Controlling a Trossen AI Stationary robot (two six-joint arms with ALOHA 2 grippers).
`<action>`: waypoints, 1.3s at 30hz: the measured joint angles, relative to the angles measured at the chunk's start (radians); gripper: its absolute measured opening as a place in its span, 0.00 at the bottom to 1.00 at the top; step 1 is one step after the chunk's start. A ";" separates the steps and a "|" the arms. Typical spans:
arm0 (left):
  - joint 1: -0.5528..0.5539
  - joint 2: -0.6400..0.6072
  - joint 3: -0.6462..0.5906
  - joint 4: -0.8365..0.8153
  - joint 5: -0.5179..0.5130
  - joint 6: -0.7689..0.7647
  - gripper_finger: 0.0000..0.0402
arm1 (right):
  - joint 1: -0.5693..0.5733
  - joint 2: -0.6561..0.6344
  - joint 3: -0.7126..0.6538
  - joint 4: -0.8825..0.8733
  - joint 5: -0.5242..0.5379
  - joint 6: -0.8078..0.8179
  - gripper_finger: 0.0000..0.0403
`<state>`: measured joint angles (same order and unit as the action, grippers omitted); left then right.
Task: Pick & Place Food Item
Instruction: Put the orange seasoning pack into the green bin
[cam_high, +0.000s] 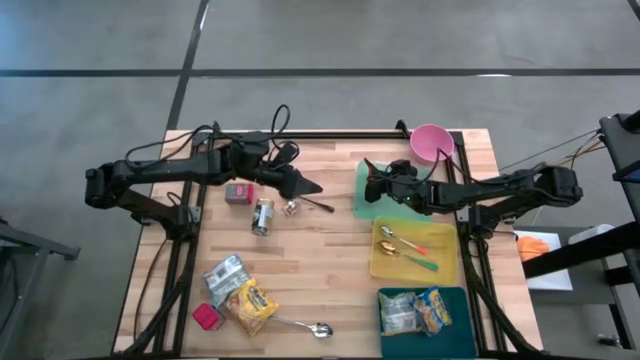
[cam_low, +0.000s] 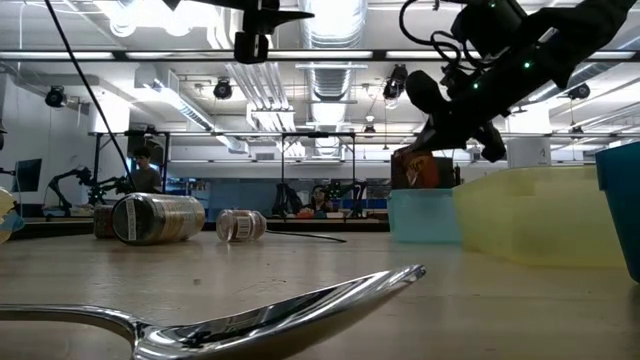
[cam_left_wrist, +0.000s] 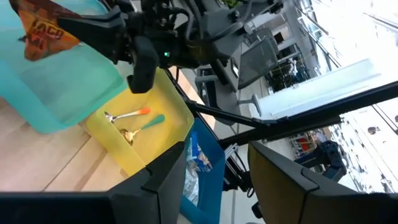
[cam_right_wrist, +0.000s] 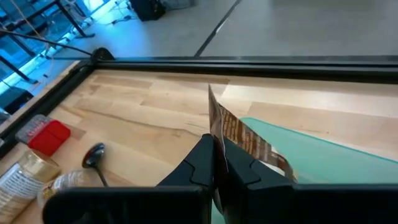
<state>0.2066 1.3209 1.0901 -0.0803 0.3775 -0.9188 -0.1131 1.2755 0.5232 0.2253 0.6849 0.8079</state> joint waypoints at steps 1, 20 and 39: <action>-0.002 0.000 0.000 0.000 0.000 0.000 0.44 | 0.000 0.002 0.000 -0.001 0.000 0.000 0.02; -0.005 0.000 0.000 0.000 0.003 0.006 0.44 | -0.001 0.003 -0.027 0.047 0.050 -0.023 0.02; -0.006 0.000 0.000 0.001 -0.001 -0.005 0.44 | -0.056 0.090 -0.041 0.220 0.056 -0.070 0.02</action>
<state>0.2007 1.3209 1.0901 -0.0795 0.3762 -0.9241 -0.1690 1.3658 0.4820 0.4454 0.7412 0.7376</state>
